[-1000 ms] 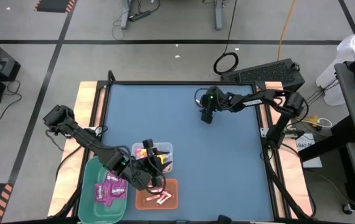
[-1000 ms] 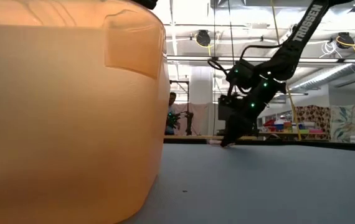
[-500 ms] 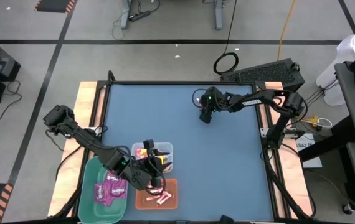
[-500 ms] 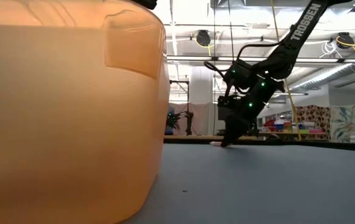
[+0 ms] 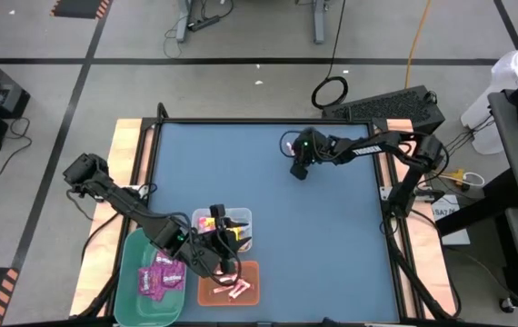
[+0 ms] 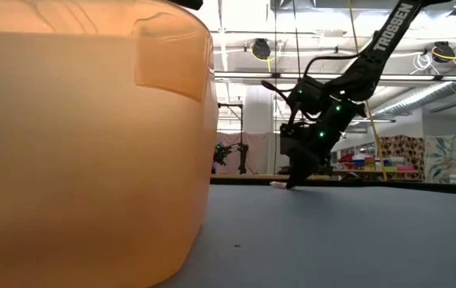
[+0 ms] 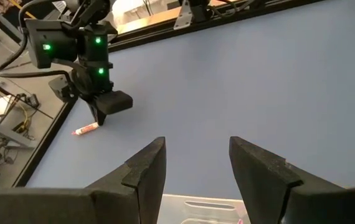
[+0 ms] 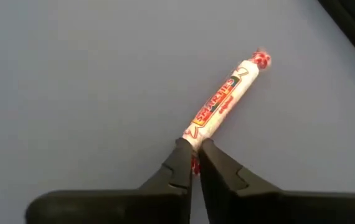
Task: Sort candy
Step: Put the red candy into the orange bin
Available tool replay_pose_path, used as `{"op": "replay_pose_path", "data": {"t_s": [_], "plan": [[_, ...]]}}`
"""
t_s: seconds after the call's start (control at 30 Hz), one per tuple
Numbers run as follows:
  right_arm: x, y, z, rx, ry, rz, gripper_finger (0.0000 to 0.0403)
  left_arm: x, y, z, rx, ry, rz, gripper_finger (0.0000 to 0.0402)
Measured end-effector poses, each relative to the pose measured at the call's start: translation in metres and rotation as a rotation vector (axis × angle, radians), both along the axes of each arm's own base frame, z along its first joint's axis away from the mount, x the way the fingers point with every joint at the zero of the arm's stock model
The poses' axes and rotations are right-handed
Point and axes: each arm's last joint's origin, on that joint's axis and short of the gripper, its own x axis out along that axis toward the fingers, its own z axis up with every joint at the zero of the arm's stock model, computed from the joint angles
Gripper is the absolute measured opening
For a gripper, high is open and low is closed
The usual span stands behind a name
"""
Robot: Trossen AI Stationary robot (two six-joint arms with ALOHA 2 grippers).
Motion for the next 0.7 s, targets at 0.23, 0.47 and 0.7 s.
{"op": "replay_pose_path", "data": {"t_s": [0.23, 0.47, 0.7], "plan": [[0.002, 0.019, 0.002, 0.056, 0.039, 0.013, 0.0031, 0.000, 0.000, -0.001, 0.001, 0.014, -0.018, 0.0183], [0.000, 0.045, 0.019, 0.128, 0.048, 0.032, 0.0025, 0.000, -0.001, 0.000, 0.001, 0.012, -0.024, 0.0183], [-0.008, 0.082, 0.036, 0.201, 0.118, 0.093, 0.0049, 0.000, -0.001, 0.000, -0.011, 0.017, -0.039, 0.0183]]}}
